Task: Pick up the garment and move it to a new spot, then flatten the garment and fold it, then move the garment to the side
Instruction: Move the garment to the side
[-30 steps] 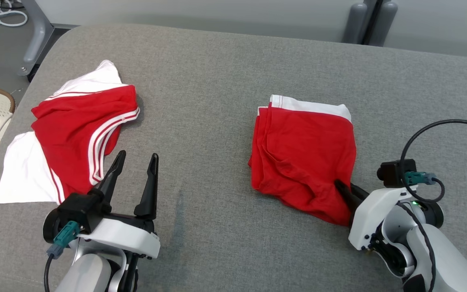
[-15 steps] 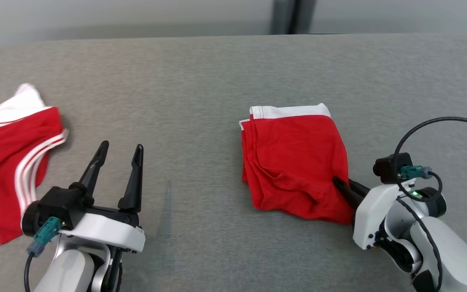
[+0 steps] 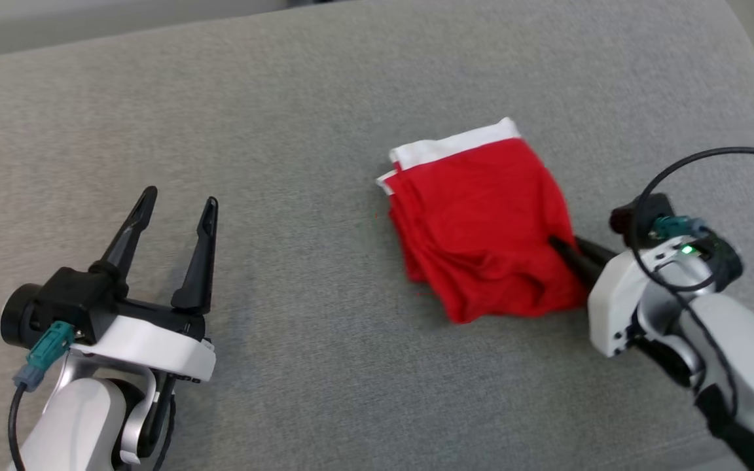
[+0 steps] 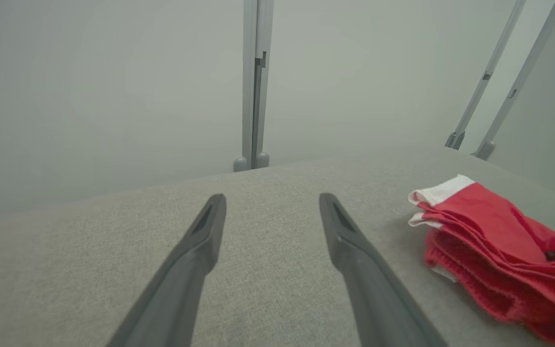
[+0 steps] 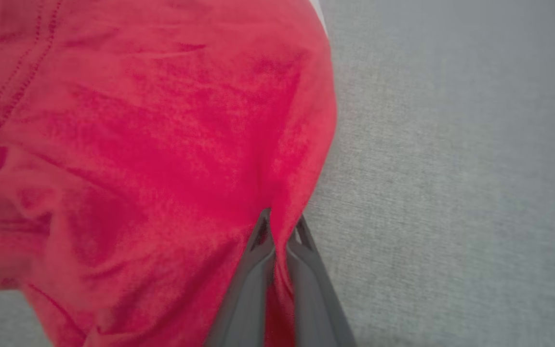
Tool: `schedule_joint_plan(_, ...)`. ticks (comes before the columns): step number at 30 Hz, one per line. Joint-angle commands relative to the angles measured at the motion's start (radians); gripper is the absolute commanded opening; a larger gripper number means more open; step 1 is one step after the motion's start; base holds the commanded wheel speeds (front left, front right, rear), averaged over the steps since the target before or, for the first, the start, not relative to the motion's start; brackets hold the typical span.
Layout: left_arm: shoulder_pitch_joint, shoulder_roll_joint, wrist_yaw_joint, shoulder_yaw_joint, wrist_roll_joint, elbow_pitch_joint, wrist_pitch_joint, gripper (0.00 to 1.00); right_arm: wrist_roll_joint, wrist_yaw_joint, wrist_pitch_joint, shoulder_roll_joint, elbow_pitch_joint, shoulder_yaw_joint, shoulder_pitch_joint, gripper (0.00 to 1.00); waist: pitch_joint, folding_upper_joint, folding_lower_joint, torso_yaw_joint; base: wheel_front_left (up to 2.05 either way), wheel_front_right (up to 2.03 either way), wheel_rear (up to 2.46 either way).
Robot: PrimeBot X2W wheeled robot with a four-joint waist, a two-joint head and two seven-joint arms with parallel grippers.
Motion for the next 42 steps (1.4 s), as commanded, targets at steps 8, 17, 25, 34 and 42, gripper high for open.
schedule_joint_plan(8, -0.047, 0.05, 0.006, 0.006, 0.025, -0.071, 0.041, 1.0, -0.026, 0.0, -0.065, -0.157, 0.078, 0.01, -0.119, 0.0, 0.12, -0.0001, 0.0, -0.104, 0.0, 0.0, 0.0)
schedule_joint_plan(17, -0.073, 0.094, 0.004, 0.002, 0.045, -0.134, 0.087, 1.0, -0.057, 0.0, -0.148, -0.235, 0.21, -0.085, -0.239, 0.0, 0.198, -0.0001, 0.0, -0.132, 0.0, 0.0, 0.0)
schedule_joint_plan(25, -0.095, 0.109, 0.007, -0.003, 0.056, -0.165, 0.105, 1.0, -0.095, 0.0, -0.187, -0.208, 0.323, -0.111, -0.303, 0.03, 0.232, -0.0001, 0.0, -0.121, 0.0, 0.0, 0.0)
schedule_joint_plan(34, -0.103, 0.102, 0.007, -0.013, 0.047, -0.155, 0.099, 1.0, -0.105, 0.0, -0.248, -0.173, 0.438, -0.157, -0.312, 1.0, 0.225, -0.0001, 0.0, -0.108, 0.0, 0.0, 0.0)
schedule_joint_plan(42, -0.054, 0.076, 0.019, -0.009, 0.018, -0.107, 0.065, 1.0, -0.12, 0.0, -0.4, -0.113, 0.391, -0.268, -0.237, 1.0, 0.135, -0.0001, 0.0, -0.097, 0.0, 0.0, 0.0)
